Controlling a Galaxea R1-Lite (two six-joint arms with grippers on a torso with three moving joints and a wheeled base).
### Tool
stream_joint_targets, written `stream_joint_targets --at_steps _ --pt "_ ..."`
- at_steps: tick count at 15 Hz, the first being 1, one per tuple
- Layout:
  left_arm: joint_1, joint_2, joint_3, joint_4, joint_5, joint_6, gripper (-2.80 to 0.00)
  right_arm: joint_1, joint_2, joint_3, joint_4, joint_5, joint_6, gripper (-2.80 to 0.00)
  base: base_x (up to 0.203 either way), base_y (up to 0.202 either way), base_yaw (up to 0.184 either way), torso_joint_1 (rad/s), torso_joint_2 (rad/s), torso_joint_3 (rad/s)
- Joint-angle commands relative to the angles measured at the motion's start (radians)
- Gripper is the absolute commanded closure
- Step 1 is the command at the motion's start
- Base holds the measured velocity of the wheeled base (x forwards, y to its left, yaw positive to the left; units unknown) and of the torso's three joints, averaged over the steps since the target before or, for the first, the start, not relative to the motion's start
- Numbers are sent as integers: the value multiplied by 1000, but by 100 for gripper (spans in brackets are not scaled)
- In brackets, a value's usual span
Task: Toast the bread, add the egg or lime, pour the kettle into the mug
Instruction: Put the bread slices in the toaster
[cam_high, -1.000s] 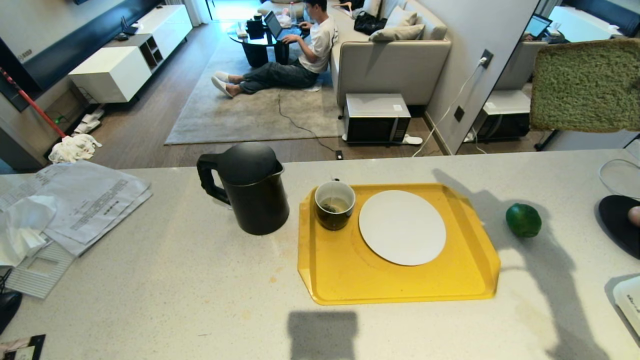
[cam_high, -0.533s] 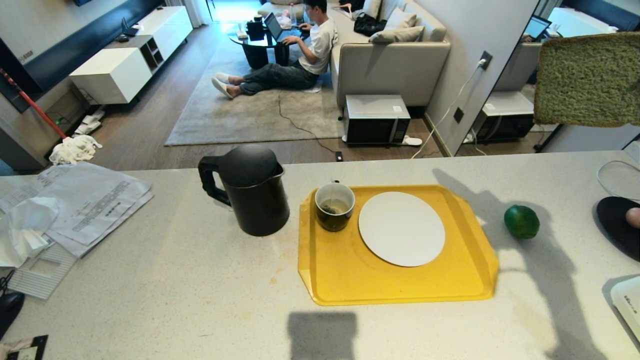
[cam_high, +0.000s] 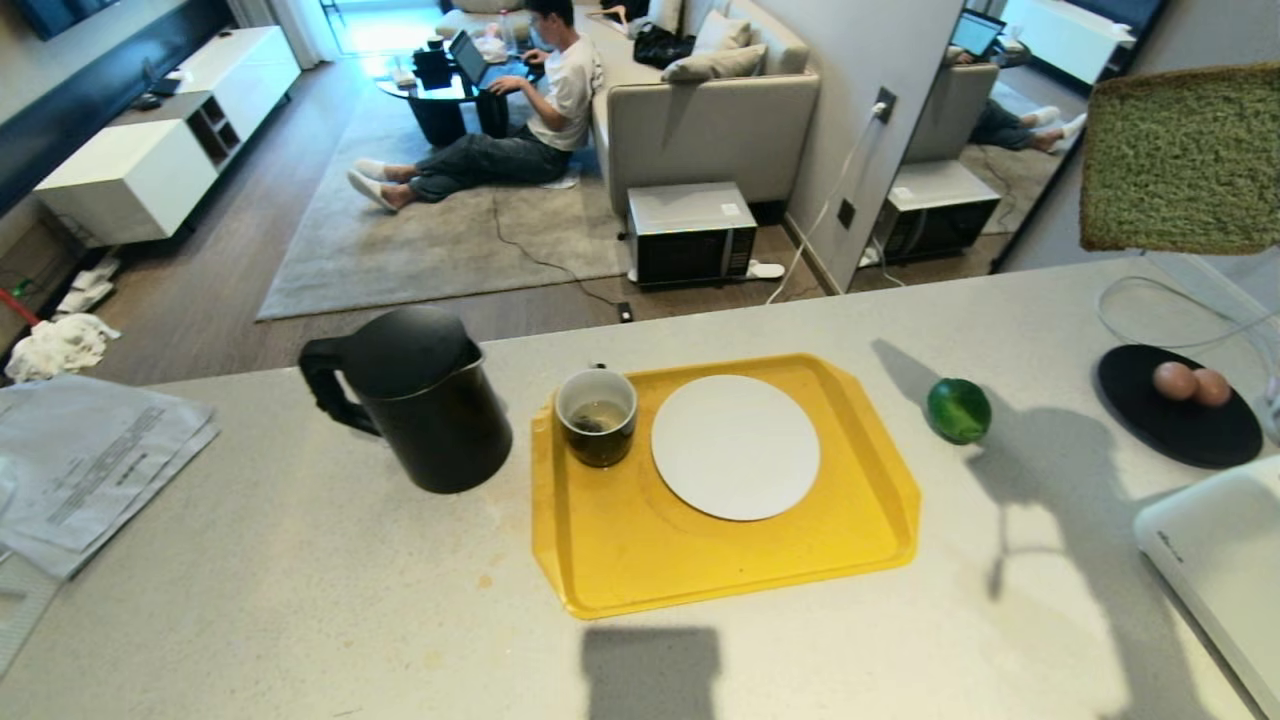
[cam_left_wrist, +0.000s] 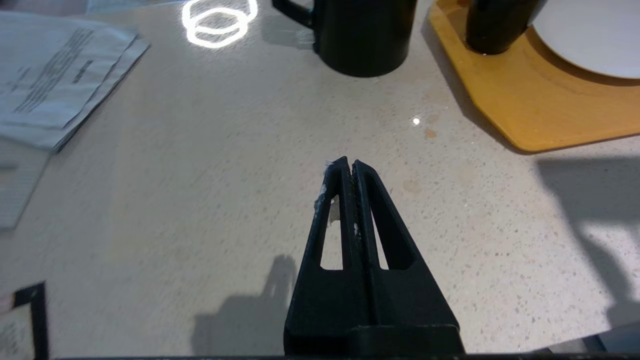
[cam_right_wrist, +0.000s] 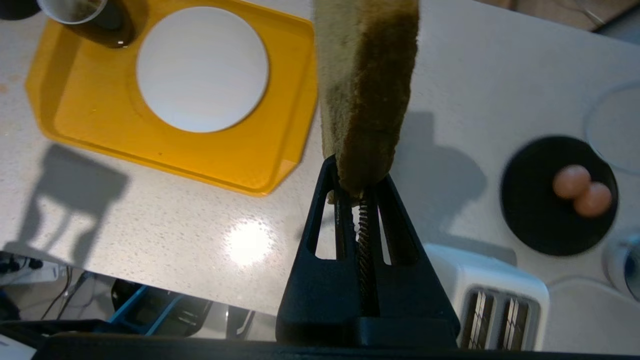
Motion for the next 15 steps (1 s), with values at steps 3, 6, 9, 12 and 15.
stream_joint_targets --at_steps 3,6,9,12,15 --pt "0 2 0 0 0 0 0 0 -7 4 6 4 -2 0 1 10 -173 4 2 2" --pt "0 2 0 0 0 0 0 0 -11 4 6 5 -1 0 0 11 -172 4 3 3" --pt "0 2 0 0 0 0 0 2 -18 7 6 5 -5 0 -1 8 -170 6 3 0" --pt "0 2 0 0 0 0 0 2 -16 8 8 10 -79 0 3 5 -136 2 5 2" --pt "0 2 0 0 0 0 0 4 13 6 8 3 -145 0 1 1 -19 1 1 -1"
